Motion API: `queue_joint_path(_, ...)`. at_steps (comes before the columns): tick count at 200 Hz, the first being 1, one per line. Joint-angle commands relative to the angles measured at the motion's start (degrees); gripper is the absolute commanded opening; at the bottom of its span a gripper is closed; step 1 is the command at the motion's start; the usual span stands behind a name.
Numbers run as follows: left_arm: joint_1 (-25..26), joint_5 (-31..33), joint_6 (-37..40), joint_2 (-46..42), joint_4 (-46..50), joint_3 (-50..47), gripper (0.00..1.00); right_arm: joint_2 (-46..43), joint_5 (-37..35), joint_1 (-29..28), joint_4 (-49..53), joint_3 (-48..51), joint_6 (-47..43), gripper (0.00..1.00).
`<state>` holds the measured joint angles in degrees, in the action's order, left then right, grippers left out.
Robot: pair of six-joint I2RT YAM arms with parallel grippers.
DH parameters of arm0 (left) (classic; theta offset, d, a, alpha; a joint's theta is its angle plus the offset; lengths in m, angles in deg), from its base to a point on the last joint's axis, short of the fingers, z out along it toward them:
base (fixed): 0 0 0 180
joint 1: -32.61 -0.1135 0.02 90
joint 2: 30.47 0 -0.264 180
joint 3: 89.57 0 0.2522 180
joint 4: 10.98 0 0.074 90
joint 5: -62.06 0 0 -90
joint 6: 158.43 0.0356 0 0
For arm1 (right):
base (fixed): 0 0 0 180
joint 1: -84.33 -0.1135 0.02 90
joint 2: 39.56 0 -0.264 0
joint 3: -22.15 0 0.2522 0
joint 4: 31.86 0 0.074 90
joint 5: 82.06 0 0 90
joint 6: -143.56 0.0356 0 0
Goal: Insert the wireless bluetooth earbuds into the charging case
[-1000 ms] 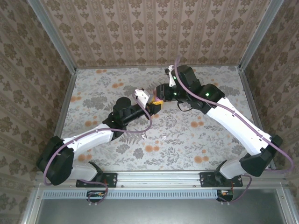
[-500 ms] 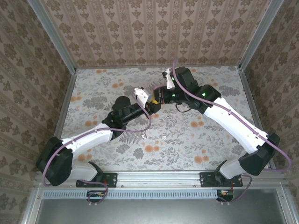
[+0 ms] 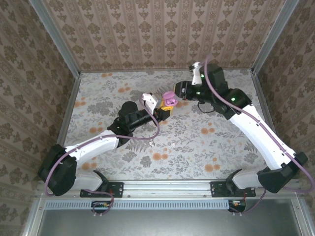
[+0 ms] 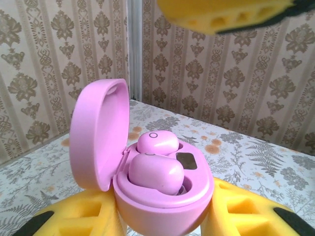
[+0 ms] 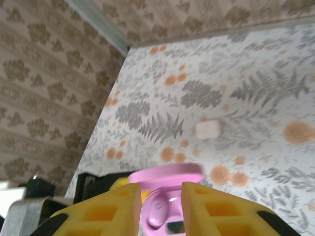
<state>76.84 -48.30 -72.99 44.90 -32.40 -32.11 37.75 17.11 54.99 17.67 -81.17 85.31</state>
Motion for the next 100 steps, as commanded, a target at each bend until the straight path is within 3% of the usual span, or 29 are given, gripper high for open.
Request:
queue_joint_path(1,0.3,-3.1,1.6,-1.5,0.1,2.3,0.37,1.0,4.8,3.0,-0.3,-0.4,0.7,0.31)
queue_joint_path(44,0.4,-6.0,2.8,-1.8,2.4,3.5,0.37,2.0,12.0,6.4,-2.9,0.1,3.4,0.37)
queue_joint_path(100,0.8,-8.4,4.3,-1.9,5.3,5.7,0.37,9.7,19.5,6.8,2.2,-5.1,2.0,0.4)
